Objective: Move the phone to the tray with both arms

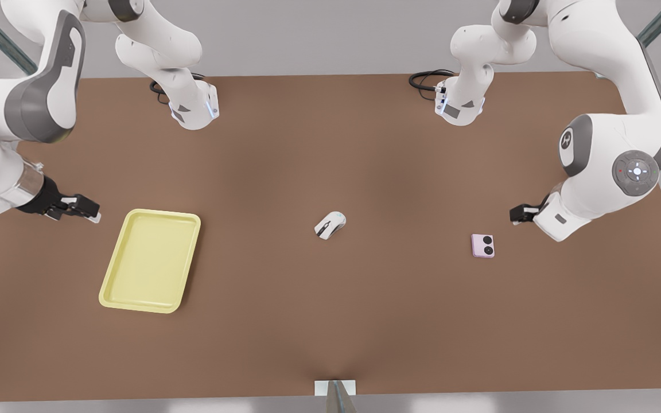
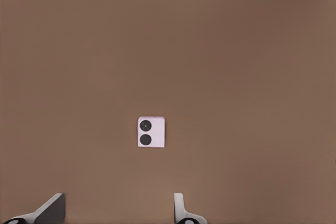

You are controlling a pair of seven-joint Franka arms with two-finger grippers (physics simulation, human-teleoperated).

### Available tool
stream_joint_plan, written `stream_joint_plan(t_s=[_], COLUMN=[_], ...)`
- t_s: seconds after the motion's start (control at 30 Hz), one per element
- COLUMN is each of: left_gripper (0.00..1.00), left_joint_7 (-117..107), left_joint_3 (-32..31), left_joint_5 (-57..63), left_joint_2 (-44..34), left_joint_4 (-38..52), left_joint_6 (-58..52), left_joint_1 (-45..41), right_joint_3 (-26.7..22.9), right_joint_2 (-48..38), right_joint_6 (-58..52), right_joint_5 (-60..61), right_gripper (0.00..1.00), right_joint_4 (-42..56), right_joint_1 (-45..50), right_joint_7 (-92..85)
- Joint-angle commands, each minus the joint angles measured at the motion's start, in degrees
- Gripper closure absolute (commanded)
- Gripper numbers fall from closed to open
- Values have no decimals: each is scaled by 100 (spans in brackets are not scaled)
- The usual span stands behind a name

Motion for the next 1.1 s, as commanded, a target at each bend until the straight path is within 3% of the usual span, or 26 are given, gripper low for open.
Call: stream_joint_plan(t_s=[0.0,0.1,0.2,0.43,1.07], left_gripper=[0,0,0,0,0], left_joint_7=[-26,-35,-44,-62,571], left_joint_3=[0,-26,-61,-52,334], left_joint_5=[9,-43,-184,-245,-245], left_joint_2=[6,278,357,718,1456], left_joint_4=[3,-129,-1298,-2440,-3223], left_joint_6=[193,632,2240,3840,4772], left_joint_1=[0,-35,-141,-167,-88], right_joint_3=[-1,-9,-27,-27,-9], right_joint_2=[42,68,59,86,77], right_joint_6=[-36,-36,-1,-1,17], right_joint_5=[-9,17,-9,-1,-27], right_gripper=[0,0,0,0,0], right_joint_4=[11,160,187,248,257], right_joint_1=[2,-51,-33,-42,2], right_joint_7=[0,44,0,-9,-17])
